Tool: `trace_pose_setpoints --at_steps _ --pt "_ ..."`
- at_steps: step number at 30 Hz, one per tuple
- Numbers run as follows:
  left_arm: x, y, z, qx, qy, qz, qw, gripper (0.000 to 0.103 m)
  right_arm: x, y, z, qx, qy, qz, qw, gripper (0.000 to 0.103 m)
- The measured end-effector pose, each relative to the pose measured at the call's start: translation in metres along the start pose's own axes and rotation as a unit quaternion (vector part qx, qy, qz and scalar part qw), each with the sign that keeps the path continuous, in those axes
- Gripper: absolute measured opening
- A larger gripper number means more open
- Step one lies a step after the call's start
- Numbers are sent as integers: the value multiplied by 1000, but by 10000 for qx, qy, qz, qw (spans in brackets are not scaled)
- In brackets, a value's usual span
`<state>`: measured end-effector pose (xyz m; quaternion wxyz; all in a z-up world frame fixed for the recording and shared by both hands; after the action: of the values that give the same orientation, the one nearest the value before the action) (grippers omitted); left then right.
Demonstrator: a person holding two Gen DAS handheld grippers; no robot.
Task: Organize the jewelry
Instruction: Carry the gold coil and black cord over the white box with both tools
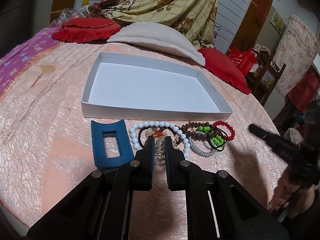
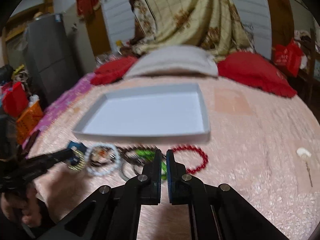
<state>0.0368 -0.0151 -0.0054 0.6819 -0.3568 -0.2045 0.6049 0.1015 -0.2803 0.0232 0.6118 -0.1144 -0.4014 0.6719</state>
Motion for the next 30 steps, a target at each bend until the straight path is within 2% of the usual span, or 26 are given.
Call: trace_pose_setpoints --at_steps 2,5,8,9,10,12,14,16,17,19,20,21,23,25,30 --pt "-2 0 -1 7 35 -11 10000 8 -13 8 -19 283 191 -162 9993 11" --pt "-4 -1 -1 1 52 -32 10000 8 -23 14 -39 565 339 -217 9976 12" --pt "-3 -2 -1 -12 52 -6 10000 8 -13 10 -42 431 237 41 9988 15" --pt "-2 -2 -1 -13 54 4 10000 8 -9 9 -41 345 230 152 9990 26" --pt "-2 -2 -1 -9 60 7 10000 8 -6 7 -40 298 201 187 9992 40" --pt "-1 -3 -1 -4 68 10 10000 8 2 6 -39 218 76 295 9993 49" --pt "0 -3 0 -1 82 16 10000 8 8 6 -41 272 -42 360 9990 49" --pt "0 -4 0 5 90 31 10000 8 19 12 -42 484 -513 454 9965 49" --pt "1 -4 0 5 93 43 9999 8 26 15 -41 506 -586 599 9952 49" --pt "0 -4 0 1 109 59 9999 8 37 22 -43 479 -508 924 9933 45" --pt "0 -4 0 -1 113 51 9999 8 40 24 -46 555 -582 918 9925 41" --pt "0 -4 0 -1 117 41 9999 8 41 27 -49 661 -662 860 9919 32" --pt "-1 -4 0 7 112 28 9999 8 39 29 -59 801 -570 770 9922 27" --pt "0 -4 0 14 102 47 9999 8 36 30 -68 915 -532 689 9920 17" --pt "2 -3 0 23 80 65 9999 8 39 34 -80 1045 -394 753 9909 12"
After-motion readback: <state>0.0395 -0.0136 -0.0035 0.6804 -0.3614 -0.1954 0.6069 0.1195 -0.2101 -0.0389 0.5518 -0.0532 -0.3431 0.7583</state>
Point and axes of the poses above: each gripper's, at about its wrist camera, not at the fingertips, and z roughly against the way its jaws point, x to its left, y to its underside, the point moved 5 cm from there along -z, roughly the way its jaws point, and after that the axes turned 13 degrees about -z, right-handed, at the moved point
